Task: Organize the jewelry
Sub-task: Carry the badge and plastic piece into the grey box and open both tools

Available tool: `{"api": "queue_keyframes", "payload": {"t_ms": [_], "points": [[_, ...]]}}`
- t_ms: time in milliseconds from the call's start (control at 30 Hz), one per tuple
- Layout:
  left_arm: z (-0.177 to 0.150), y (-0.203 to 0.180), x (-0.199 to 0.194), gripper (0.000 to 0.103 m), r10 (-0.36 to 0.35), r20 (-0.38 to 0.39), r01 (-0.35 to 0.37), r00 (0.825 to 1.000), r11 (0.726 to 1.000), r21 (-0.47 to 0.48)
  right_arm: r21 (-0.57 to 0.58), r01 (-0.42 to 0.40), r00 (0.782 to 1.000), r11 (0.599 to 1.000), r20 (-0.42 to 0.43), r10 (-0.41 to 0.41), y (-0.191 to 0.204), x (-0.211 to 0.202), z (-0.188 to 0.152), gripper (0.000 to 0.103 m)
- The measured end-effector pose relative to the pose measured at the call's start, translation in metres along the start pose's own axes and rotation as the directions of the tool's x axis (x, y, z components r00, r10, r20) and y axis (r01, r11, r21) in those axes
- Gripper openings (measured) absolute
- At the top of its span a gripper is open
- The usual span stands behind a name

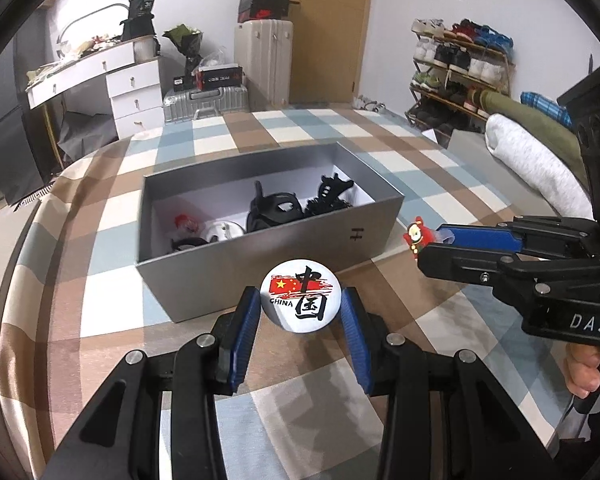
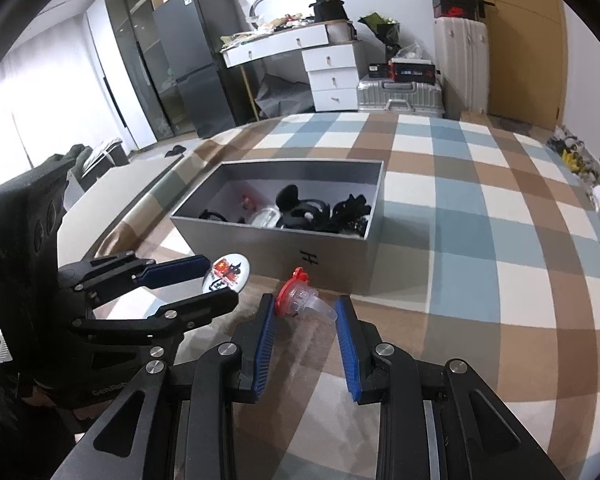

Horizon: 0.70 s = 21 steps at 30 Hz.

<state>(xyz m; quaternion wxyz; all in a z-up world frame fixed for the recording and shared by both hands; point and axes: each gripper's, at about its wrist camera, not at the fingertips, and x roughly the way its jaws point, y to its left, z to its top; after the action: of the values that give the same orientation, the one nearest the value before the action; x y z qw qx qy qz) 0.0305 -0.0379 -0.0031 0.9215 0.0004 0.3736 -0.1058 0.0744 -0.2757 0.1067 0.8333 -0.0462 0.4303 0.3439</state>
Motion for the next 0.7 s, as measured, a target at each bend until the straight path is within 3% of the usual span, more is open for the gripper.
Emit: {"api": "queue_keyframes", "payload": {"t_ms": [333,700], "points": [[0.011,0.015,-0.017,0.035,0.043,0.106,-0.037,0.993,0.998,-0.059,0.014,-0.046,0.996,0.999,0.078,0.045,0.001,-0.005,0.012,0.029],[0.029,0.035,-0.004,0.035,0.069,0.129,-0.056,0.989,0.994,-0.098,0.055,-0.068,0.993,0.996,0.102,0.062,-0.001,0.019,0.034,0.029]]}}
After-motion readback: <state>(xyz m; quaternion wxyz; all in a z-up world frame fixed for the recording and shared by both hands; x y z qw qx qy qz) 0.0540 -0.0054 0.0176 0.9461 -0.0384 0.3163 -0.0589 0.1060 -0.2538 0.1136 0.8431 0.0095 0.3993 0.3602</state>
